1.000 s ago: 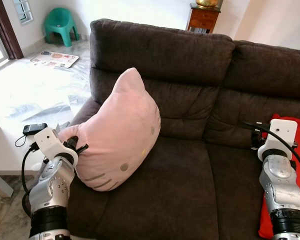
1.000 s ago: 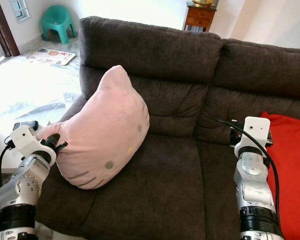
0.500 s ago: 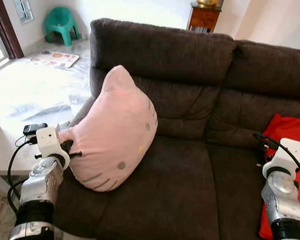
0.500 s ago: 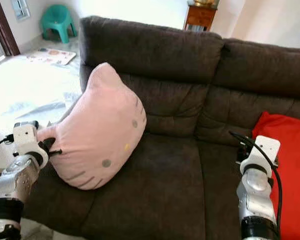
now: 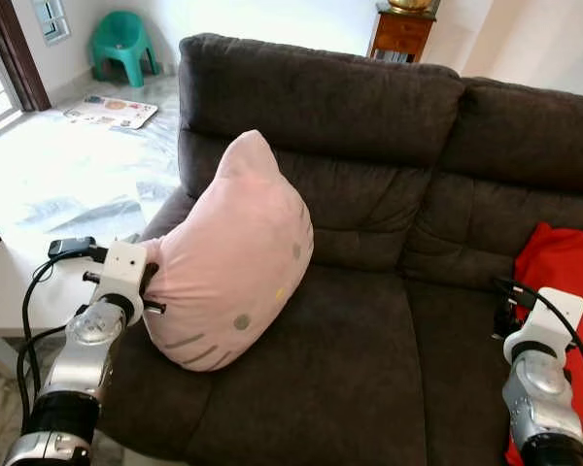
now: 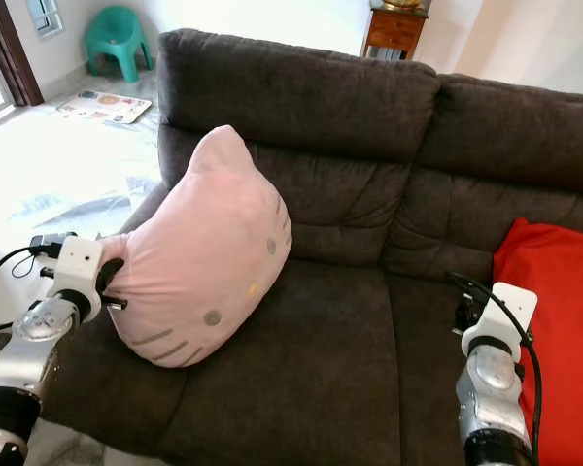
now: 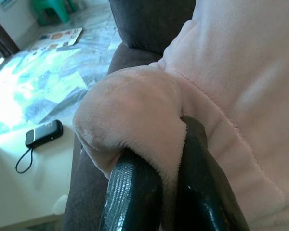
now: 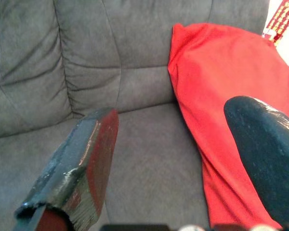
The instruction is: Move the pillow to the sofa from floor
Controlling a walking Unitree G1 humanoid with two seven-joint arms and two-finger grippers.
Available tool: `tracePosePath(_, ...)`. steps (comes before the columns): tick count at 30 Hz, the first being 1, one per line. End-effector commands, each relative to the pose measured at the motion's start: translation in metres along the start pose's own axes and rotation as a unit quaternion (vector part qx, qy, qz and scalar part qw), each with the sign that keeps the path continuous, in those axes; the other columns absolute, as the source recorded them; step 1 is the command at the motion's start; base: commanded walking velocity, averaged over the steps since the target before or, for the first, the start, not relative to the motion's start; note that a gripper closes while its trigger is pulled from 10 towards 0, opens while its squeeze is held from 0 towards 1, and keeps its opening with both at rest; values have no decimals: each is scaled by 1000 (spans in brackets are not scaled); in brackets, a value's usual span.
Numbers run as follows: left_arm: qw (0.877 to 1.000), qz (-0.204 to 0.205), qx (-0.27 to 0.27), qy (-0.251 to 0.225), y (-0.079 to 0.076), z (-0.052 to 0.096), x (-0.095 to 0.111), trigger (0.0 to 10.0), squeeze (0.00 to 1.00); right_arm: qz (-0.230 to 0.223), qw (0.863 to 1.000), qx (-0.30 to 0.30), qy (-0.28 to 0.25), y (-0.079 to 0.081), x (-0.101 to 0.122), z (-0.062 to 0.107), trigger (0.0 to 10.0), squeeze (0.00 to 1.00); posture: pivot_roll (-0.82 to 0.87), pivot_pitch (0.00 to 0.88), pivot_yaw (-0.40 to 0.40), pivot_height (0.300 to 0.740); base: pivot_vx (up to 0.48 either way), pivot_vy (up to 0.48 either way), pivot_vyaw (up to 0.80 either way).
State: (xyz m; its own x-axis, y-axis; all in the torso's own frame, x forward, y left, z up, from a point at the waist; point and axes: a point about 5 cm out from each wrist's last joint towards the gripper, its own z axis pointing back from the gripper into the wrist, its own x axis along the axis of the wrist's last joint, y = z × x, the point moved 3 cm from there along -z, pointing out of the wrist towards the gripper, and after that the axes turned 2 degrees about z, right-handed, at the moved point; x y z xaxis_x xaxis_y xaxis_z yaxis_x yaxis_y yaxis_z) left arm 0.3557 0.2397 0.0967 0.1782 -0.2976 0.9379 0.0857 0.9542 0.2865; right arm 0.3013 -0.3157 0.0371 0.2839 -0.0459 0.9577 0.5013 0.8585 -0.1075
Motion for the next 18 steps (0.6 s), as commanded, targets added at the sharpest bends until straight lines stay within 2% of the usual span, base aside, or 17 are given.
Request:
tracePosePath(1,1000,-10,12,16,9,5,-14,10000,0,-1,1000,-5,1,-6,-3,0,10000,0,73,0,-118,740,0,0,0)
tracePosePath(6,1000,-5,17,-11,10,5,-8,10000,0,1,1000,-3,9,-6,-11,1,10000,0,77,0,-120,740,0,0,0)
tracePosePath(10,1000,0,-1,-30,3,6,-3,10000,0,-4,1000,0,4,-5,-11,1,10000,0,76,0,-120,740,0,0,0)
tracePosePath(12,999,-5,-8,-31,1,5,-2,10000,0,-3,1000,0,4,-5,-12,1,10000,0,76,0,-120,740,0,0,0)
tracePosePath(14,998,-35,-33,-46,-7,3,4,10000,0,-2,1000,-3,3,-8,-12,0,10000,0,81,0,-123,740,0,0,0)
tracePosePath(18,996,-47,-50,-56,-14,-3,15,10000,0,-2,1000,-3,0,-9,-10,-1,10000,0,82,0,-123,740,0,0,0)
